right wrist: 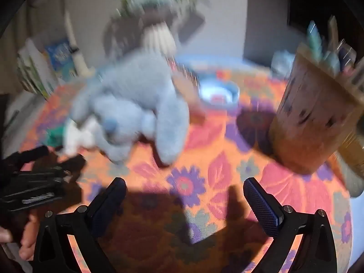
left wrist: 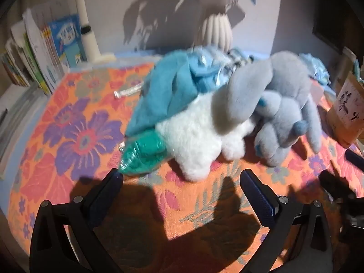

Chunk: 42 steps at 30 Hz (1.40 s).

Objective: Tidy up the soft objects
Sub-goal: 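Reach both grippers toward the pile of soft items on the tablecloth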

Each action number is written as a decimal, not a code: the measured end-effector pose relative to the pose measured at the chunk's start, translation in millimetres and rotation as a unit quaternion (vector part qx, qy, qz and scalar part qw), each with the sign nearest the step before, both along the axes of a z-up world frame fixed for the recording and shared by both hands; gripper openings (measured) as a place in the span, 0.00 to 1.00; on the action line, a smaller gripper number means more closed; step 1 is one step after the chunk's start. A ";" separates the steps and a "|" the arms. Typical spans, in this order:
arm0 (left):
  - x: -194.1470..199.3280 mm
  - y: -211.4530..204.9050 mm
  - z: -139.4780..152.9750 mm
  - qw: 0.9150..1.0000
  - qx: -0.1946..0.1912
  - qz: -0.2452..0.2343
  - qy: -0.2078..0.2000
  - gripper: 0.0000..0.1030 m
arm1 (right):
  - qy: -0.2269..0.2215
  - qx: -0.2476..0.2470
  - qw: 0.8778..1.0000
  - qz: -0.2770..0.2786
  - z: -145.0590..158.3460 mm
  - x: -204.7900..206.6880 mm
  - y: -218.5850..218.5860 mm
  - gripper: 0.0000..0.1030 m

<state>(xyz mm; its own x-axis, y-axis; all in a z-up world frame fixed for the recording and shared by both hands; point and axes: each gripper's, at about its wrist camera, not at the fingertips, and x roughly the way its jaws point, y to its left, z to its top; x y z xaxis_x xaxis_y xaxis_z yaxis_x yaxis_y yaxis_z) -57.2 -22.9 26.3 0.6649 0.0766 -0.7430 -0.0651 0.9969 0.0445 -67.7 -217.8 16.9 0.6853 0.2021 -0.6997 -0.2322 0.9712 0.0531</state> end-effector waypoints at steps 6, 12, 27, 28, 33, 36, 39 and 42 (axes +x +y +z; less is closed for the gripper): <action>-12.8 -5.8 14.5 0.999 0.005 0.011 -0.030 0.99 | -0.100 -0.005 0.995 -0.004 39.2 -7.4 4.1 1.00; 2.3 11.5 9.8 0.999 -0.017 0.020 -0.022 0.99 | -0.063 -0.004 0.998 -0.007 21.9 13.5 4.5 1.00; 2.2 16.9 -1.3 0.999 -0.028 0.018 -0.025 0.99 | -0.064 -0.033 0.997 -0.014 13.2 14.5 15.2 1.00; 2.5 16.5 -1.7 0.999 -0.027 0.018 -0.025 0.99 | -0.064 -0.033 0.997 -0.016 13.2 15.1 14.7 1.00; 3.7 13.0 -3.1 0.999 -0.020 0.017 -0.021 0.99 | -0.053 -0.022 0.998 -0.019 11.3 19.0 10.8 1.00; 4.2 12.1 -3.6 0.999 -0.018 0.017 -0.020 0.99 | -0.051 -0.016 0.998 -0.021 10.9 19.2 8.8 1.00; 4.2 12.9 -3.9 1.000 -0.019 0.017 -0.018 0.99 | -0.050 -0.015 0.998 -0.020 11.0 18.6 9.4 1.00; 4.3 13.6 -4.2 1.000 -0.021 0.017 -0.017 0.99 | -0.050 -0.016 0.998 -0.020 11.5 17.5 11.8 1.00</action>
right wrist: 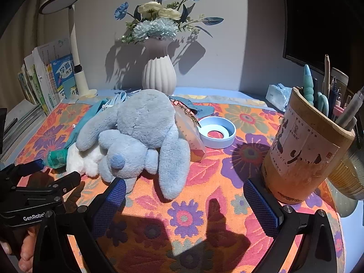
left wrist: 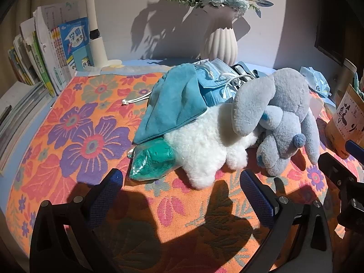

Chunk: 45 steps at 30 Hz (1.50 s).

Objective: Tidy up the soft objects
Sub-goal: 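Reach both grippers toward the pile of soft items on the tablecloth, then grasp the teal pouch with the left gripper while the right grasps the grey elephant plush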

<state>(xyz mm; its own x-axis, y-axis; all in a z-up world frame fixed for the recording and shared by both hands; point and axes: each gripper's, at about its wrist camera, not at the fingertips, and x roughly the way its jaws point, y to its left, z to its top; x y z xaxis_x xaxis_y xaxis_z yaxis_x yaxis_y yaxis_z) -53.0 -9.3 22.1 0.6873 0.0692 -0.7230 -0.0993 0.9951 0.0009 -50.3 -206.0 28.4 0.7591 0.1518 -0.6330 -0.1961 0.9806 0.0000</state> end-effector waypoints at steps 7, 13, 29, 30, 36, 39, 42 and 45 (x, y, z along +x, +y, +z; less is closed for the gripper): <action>1.5 0.6 -0.6 1.000 -0.004 0.001 0.003 0.99 | 0.005 0.005 1.000 -0.002 0.4 0.9 0.0 1.00; 1.3 1.9 0.0 1.000 -0.010 0.003 0.001 0.99 | 0.006 0.011 1.000 -0.005 0.0 -0.1 -1.1 1.00; -0.2 13.4 8.8 0.999 -0.049 -0.004 -0.013 0.99 | 0.008 0.040 0.999 -0.007 3.9 -1.0 -10.2 1.00; -0.4 16.6 11.2 0.998 -0.057 -0.005 -0.014 0.99 | 0.010 0.043 0.999 -0.005 4.3 -0.2 -11.0 1.00; 11.5 45.2 34.7 0.995 -0.097 -0.006 -0.023 0.99 | 0.047 0.101 0.993 0.031 12.8 6.8 -9.2 1.00; 33.5 60.7 45.2 0.992 -0.128 -0.008 -0.008 0.99 | 0.075 0.133 0.986 0.060 17.7 15.5 8.3 1.00; 59.8 66.0 45.4 0.987 -0.158 -0.024 0.015 0.99 | 0.101 0.162 0.979 0.075 15.9 24.3 22.3 0.97; 87.6 66.3 31.1 0.981 -0.184 -0.036 0.047 0.99 | 0.117 0.166 0.977 0.071 10.9 31.0 34.0 0.97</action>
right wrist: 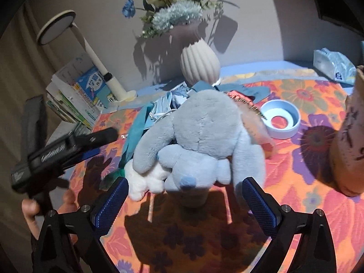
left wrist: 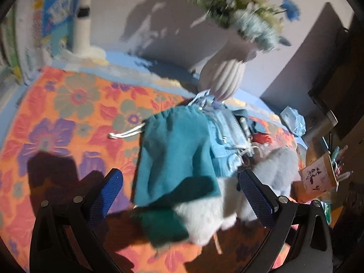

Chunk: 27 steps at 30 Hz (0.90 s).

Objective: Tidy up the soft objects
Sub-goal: 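Grasp the teal pouch with the left gripper while the right grasps the grey elephant plush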

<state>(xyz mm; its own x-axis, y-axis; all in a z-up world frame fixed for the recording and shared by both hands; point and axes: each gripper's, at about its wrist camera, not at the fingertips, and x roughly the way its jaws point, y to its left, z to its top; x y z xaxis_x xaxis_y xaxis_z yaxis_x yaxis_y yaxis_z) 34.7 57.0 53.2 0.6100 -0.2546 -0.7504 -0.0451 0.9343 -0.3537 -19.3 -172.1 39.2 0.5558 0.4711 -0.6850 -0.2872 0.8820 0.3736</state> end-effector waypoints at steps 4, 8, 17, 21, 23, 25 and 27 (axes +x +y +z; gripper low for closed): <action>23.0 3.2 -18.1 0.999 -0.044 -0.014 0.027 0.99 | 0.022 0.001 1.000 -0.008 -9.6 10.8 7.9 0.97; 32.2 4.8 -27.8 0.997 -0.067 -0.019 0.039 0.99 | 0.042 -0.004 0.999 -0.025 -17.8 25.6 5.2 0.97; 35.1 5.7 -33.1 0.996 -0.065 -0.037 0.039 0.35 | 0.045 -0.020 0.998 -0.027 -26.4 36.4 7.2 0.57; 25.7 10.4 -26.8 0.997 -0.060 -0.037 0.022 0.21 | 0.041 -0.015 0.999 -0.024 -27.3 30.6 2.7 0.53; 17.8 12.1 -19.9 0.997 -0.067 -0.044 0.011 0.21 | 0.027 -0.020 0.999 -0.026 -22.6 25.1 -0.1 0.53; 12.3 13.8 -13.4 0.996 -0.078 -0.051 0.001 0.21 | 0.019 -0.023 0.999 -0.027 -17.3 20.5 -3.3 0.53; 5.1 17.5 -6.4 0.995 -0.082 -0.050 -0.009 0.21 | 0.017 -0.017 0.999 -0.028 -13.9 17.2 -6.9 0.53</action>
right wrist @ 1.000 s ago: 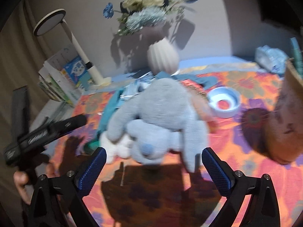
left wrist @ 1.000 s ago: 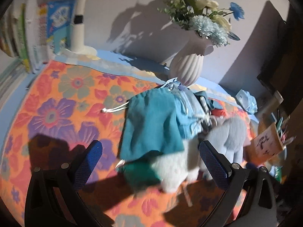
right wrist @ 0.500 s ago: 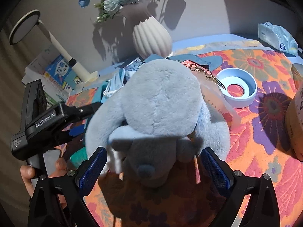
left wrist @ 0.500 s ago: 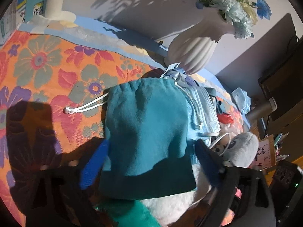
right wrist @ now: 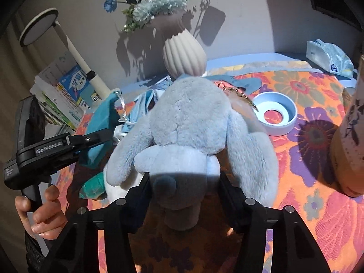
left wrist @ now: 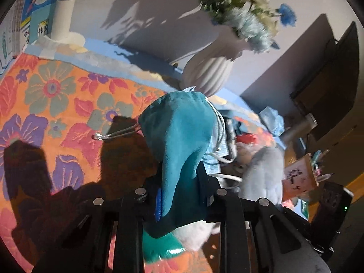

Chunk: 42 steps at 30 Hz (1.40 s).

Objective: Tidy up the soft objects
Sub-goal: 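Grasp the teal pouch with the left gripper while the right grasps the grey elephant plush, then carry the teal pouch and grey elephant to the glass plate with both grippers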

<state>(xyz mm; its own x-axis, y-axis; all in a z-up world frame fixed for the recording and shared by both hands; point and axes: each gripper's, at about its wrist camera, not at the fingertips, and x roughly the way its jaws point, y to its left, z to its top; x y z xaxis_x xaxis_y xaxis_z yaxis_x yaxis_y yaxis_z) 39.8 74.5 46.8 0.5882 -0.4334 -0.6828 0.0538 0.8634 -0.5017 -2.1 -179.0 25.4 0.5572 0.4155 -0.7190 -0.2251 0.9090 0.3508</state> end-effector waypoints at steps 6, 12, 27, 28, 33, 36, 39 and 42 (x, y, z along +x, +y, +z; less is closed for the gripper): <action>-17.5 2.2 15.4 1.000 0.011 0.015 -0.019 0.20 | -0.019 -0.004 1.000 0.004 11.3 -11.5 -3.3 0.52; -31.0 -4.7 31.8 0.999 0.021 0.009 -0.037 0.20 | -0.033 -0.002 0.999 0.023 20.4 -31.7 -11.9 0.51; -49.3 -39.1 48.3 0.997 0.043 -0.023 -0.062 0.20 | 0.034 -0.037 0.995 0.081 -1.0 -55.0 -36.4 0.93; -50.4 -40.5 50.4 0.997 0.046 -0.023 -0.064 0.20 | 0.041 -0.036 0.995 0.080 -5.6 -51.3 -30.9 0.93; -57.8 -46.5 61.9 0.995 0.056 -0.027 -0.072 0.20 | 0.047 -0.091 0.992 0.069 -21.0 -46.8 -7.6 0.64; -64.7 -55.0 70.9 0.994 0.057 -0.034 -0.083 0.20 | 0.043 -0.084 0.993 0.077 -13.7 -53.1 -7.9 0.49; -73.6 -71.4 85.1 0.992 0.060 -0.045 -0.102 0.20 | 0.042 -0.051 0.995 0.075 0.8 -58.8 -21.0 0.49; -81.7 -91.2 105.2 0.988 0.063 -0.058 -0.126 0.20 | 0.021 -0.037 0.997 0.060 25.2 -67.7 -36.7 0.49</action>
<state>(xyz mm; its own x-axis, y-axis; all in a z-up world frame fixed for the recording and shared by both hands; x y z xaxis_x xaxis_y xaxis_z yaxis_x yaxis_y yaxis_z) -41.9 -16.7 152.0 0.6977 -0.4286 -0.5740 0.2649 0.8988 -0.3492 -69.8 -215.7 50.5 0.4757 0.4218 -0.7719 -0.3205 0.9003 0.2944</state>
